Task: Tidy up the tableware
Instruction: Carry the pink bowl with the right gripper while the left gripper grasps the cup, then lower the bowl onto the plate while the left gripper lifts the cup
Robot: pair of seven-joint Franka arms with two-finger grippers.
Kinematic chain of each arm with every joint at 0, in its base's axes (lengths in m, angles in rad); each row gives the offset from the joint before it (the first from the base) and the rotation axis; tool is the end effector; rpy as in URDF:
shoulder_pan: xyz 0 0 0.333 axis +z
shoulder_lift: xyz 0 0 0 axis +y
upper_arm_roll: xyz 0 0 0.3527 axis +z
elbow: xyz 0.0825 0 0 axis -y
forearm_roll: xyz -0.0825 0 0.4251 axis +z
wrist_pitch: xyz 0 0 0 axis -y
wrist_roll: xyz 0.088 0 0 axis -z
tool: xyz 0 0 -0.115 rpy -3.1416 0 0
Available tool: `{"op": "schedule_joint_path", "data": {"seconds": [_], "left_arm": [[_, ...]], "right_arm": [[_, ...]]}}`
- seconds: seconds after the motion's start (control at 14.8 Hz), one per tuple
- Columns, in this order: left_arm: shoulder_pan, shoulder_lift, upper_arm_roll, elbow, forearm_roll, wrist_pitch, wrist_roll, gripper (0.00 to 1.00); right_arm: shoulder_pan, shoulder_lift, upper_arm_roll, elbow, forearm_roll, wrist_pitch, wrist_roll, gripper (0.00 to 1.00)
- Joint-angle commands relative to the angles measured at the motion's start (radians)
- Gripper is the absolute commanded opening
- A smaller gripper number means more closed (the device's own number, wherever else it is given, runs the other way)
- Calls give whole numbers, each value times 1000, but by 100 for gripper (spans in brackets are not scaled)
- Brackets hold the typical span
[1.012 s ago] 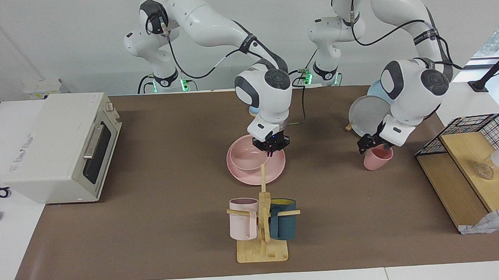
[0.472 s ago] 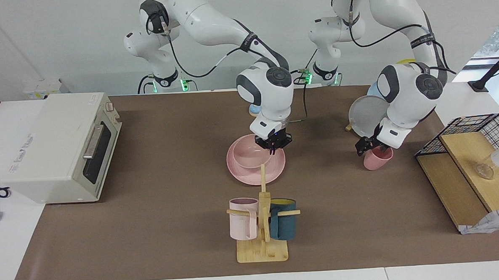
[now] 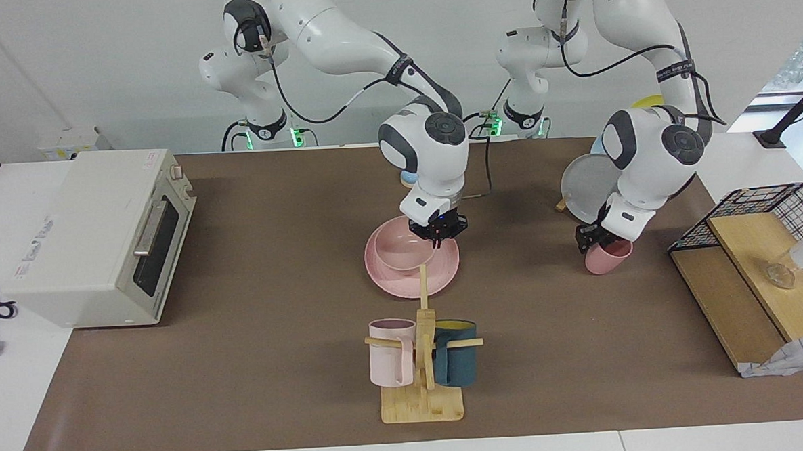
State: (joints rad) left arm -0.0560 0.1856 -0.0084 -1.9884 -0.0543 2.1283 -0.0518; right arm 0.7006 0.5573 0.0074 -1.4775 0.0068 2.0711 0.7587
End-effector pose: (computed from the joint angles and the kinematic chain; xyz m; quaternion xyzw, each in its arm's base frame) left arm 0.6243 -0.0429 0.3724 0.9994 0.0086 -0.0242 0.0221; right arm 0.5821 0.4975 0.3605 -0.9994 0.0275 -0.0102 0.0158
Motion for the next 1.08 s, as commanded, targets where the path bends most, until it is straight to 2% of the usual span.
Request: {"op": "schedule_joint_path", "data": {"seconds": [0.0,0.07,0.13,0.27,0.47,0.61,0.74,0.81,0.88,1.01], "left_arm": [[15,-12,1,-17,-13,24,43,0],[15,-12,1,-14,-13,24,41,0],[15,-12,1,-7,-13,19,41,0],[12,-18,1,51,-13,-49,40,0],[-5,-8,-4,251,-13,-273,3,0],[-51,11,-5,383,-16,-408,-87,0],[-121,61,-8,530,-18,-551,-225,0],[-164,102,-8,628,-18,-611,-306,0],[-210,139,-10,714,-21,-660,-386,0],[-293,185,-8,785,-56,-688,-547,0]], "right_arm": [[-9,-24,13,8,39,3,8,23],[-12,-17,13,29,35,-18,8,35],[-15,-14,13,35,27,-28,8,42],[-24,-14,13,54,25,-28,5,45],[-91,-49,2,77,27,-60,-59,46],[-160,-98,3,71,29,-145,-104,50],[-260,-175,2,62,30,-286,-201,64],[-301,-200,-6,63,27,-357,-275,75],[-332,-226,-32,59,27,-409,-348,100],[-397,-321,-75,17,29,-485,-490,100]]}}
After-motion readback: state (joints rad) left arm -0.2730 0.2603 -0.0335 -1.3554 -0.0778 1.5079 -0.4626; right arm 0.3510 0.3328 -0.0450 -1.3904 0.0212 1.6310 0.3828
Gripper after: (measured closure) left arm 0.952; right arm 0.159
